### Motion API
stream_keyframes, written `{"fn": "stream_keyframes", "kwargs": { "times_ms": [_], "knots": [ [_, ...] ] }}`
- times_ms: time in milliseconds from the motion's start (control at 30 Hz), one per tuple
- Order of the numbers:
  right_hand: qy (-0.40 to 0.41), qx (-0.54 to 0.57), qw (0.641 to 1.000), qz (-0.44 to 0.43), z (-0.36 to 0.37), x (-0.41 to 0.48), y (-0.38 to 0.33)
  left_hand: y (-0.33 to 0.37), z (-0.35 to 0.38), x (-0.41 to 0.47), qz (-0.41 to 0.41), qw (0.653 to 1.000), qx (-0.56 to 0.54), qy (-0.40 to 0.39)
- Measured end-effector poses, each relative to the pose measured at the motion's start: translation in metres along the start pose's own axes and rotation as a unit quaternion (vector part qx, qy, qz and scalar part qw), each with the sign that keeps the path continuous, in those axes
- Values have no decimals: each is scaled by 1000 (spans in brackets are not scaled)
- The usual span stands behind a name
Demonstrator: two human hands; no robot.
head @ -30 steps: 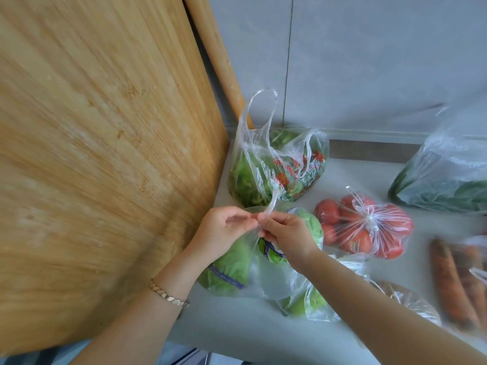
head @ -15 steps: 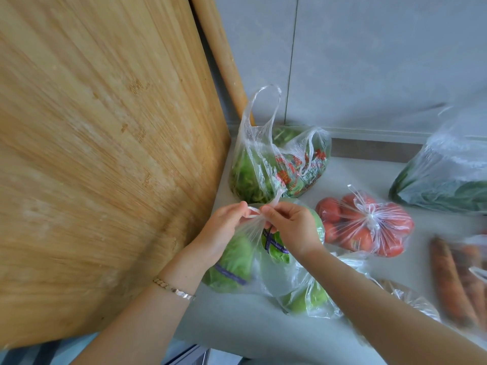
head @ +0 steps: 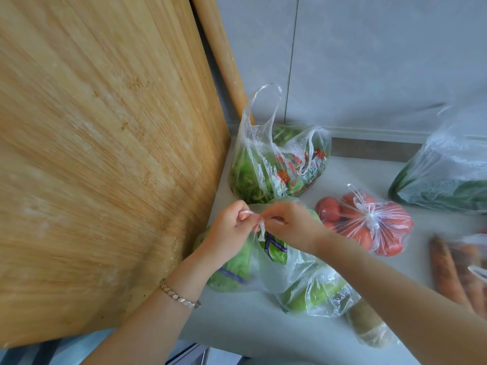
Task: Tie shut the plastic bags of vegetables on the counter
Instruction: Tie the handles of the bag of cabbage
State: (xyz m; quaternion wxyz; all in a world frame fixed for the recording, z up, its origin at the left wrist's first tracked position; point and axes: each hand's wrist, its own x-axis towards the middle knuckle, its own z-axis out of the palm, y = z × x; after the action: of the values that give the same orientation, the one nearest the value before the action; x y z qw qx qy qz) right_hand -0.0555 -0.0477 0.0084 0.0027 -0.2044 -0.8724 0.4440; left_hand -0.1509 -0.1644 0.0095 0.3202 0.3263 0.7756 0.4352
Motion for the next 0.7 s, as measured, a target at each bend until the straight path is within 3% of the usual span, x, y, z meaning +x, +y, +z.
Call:
{"fn": "stream_keyframes", "kwargs": {
  "times_ms": [167,300,433,567,700],
  "knots": [
    [-54,184,981,-19,-14,-5,8,1,0,5,4,1000,-7,-12],
    [34,225,972,-52,0,-3,13,1,0,9,-60,995,-77,-13],
    [144,0,986,-84,12,1,16,-3,-7,24,-127,982,-138,28],
    [143,-111,980,-80,30,-7,37,-17,-13,55,-115,989,94,21],
    [180,-136,972,-68,49,-24,59,-23,-6,78,-114,967,226,-38]
  ]
}}
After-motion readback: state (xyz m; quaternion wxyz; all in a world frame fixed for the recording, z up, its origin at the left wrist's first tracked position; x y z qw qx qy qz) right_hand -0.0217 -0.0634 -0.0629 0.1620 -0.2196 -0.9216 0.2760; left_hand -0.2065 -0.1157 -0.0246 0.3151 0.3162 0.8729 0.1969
